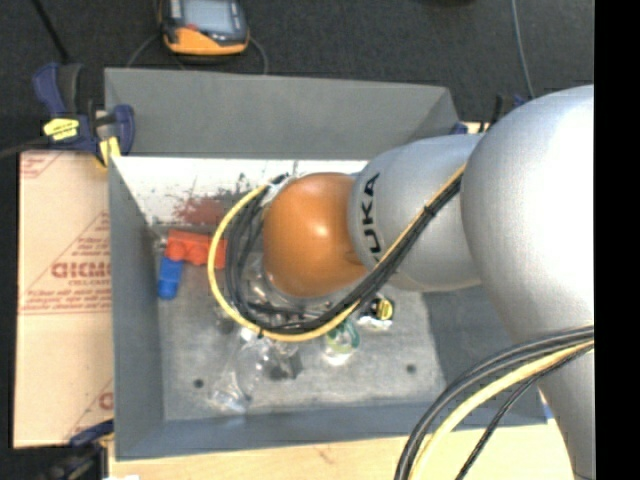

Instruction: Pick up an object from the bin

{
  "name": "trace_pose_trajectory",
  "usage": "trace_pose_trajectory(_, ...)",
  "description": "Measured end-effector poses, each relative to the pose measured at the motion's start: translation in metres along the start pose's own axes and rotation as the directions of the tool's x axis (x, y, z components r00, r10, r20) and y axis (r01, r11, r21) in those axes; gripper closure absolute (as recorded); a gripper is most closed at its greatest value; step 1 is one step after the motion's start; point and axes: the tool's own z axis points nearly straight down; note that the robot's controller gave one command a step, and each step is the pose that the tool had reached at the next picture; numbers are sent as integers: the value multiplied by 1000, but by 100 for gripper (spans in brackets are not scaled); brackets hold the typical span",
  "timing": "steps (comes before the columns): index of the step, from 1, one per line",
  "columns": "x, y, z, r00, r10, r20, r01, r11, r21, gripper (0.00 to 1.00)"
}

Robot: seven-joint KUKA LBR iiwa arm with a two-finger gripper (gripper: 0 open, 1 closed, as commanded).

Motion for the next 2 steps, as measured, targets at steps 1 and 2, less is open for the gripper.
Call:
trace_pose_trajectory(1,0,-1,-1,1000,5,3,-5,1000,0,100)
trace_pose_trajectory(2,0,-9,-197,954,-299,6,299,954,6,100)
